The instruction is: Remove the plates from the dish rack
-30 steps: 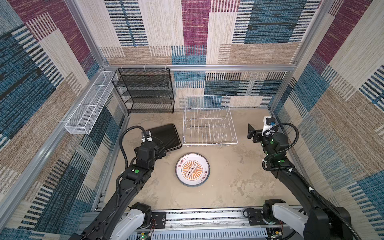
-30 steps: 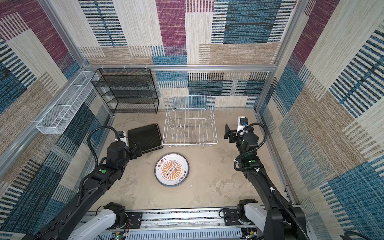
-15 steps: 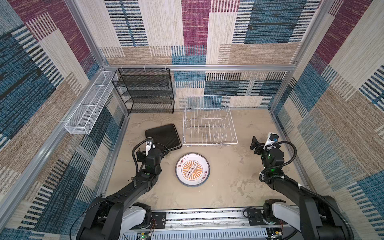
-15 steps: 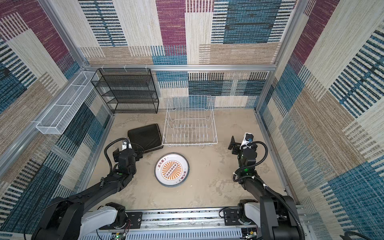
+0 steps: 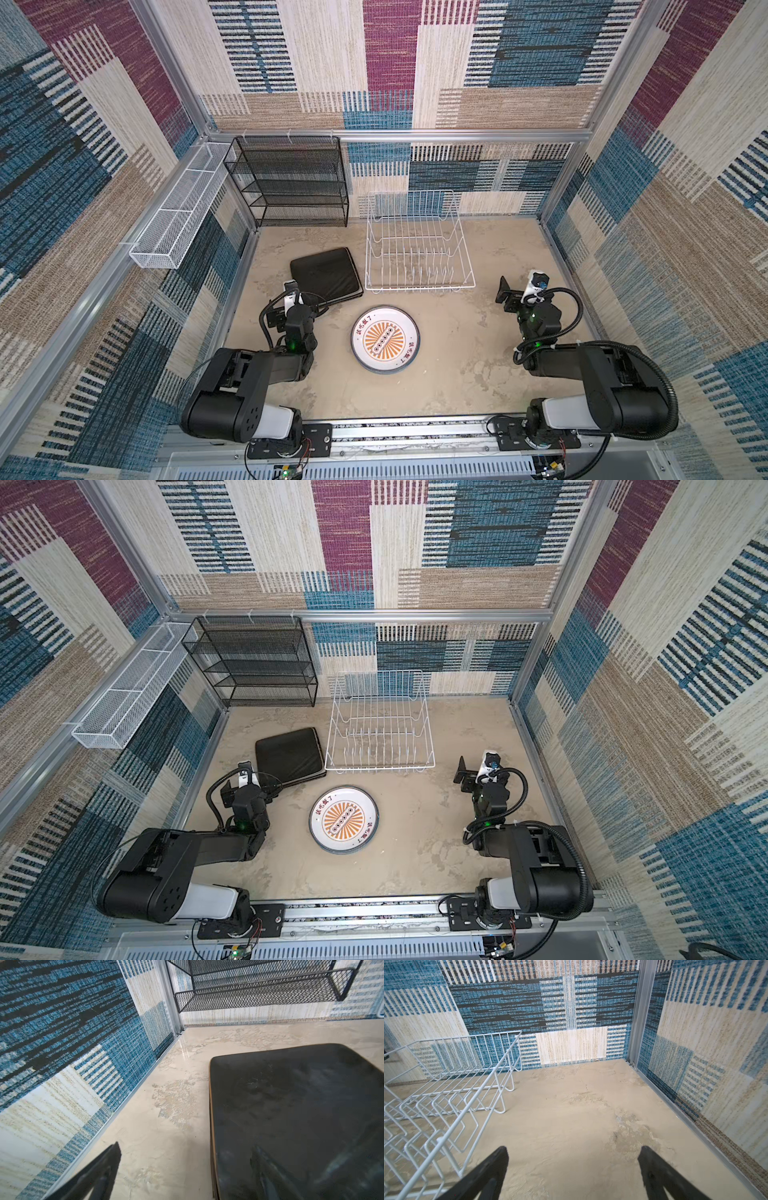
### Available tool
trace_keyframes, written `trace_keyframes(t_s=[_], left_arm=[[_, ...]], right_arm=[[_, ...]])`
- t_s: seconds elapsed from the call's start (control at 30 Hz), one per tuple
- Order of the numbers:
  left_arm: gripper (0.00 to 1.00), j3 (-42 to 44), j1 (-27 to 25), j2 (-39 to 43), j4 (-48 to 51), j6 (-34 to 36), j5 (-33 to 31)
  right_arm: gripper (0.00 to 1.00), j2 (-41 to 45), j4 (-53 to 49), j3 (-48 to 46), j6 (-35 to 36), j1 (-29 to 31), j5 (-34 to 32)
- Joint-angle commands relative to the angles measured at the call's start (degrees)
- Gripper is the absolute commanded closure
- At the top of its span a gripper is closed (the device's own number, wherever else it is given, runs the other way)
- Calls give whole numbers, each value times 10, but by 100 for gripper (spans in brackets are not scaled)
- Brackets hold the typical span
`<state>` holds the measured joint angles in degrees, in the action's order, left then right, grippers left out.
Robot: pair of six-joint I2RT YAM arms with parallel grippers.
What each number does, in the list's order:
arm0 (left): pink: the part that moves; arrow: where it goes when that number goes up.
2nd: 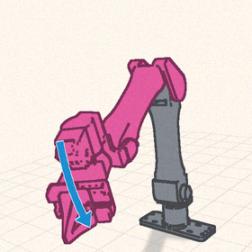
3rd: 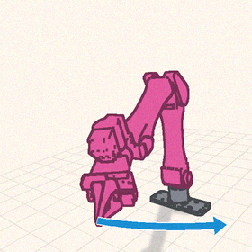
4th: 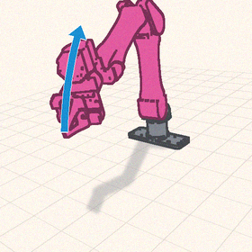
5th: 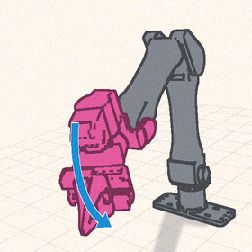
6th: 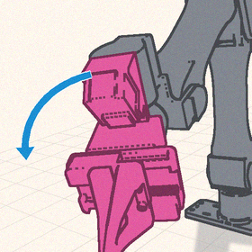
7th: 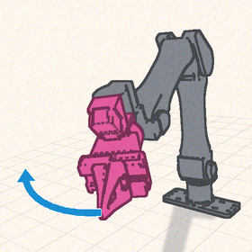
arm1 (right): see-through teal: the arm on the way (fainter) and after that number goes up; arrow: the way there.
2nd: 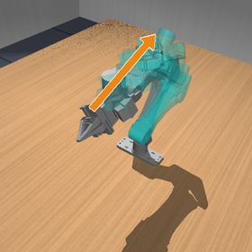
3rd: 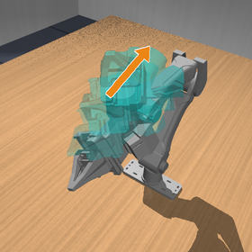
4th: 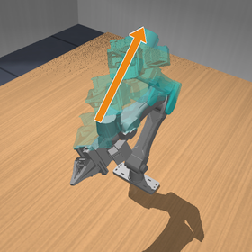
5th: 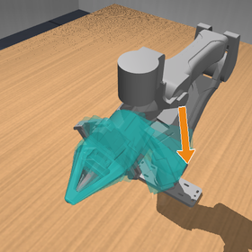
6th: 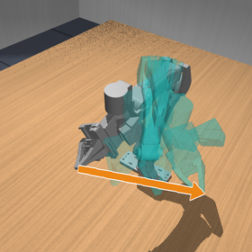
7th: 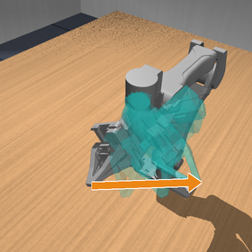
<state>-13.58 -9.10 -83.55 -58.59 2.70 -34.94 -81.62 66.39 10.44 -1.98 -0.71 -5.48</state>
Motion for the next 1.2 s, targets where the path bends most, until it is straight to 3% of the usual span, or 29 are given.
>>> trace_keyframes(t_s=[0.0,0.3,0.4,0.47,0.63,1.17], left_arm=[[1,-1,6,6,-47,-18,44],[1,-37,30,-18,1,-4,152],[0,-42,40,-56,-28,-8,156],[1,-57,43,-34,40,-21,163],[1,-97,63,-46,98,-32,186],[1,-98,77,-44,101,-44,199]], right_arm=[[0,-33,93,-9,7,0,16],[0,-61,82,9,16,0,35],[0,-62,84,9,17,0,35],[0,-63,84,8,17,0,35],[0,-63,82,10,18,0,36],[0,-63,82,10,19,0,36]])
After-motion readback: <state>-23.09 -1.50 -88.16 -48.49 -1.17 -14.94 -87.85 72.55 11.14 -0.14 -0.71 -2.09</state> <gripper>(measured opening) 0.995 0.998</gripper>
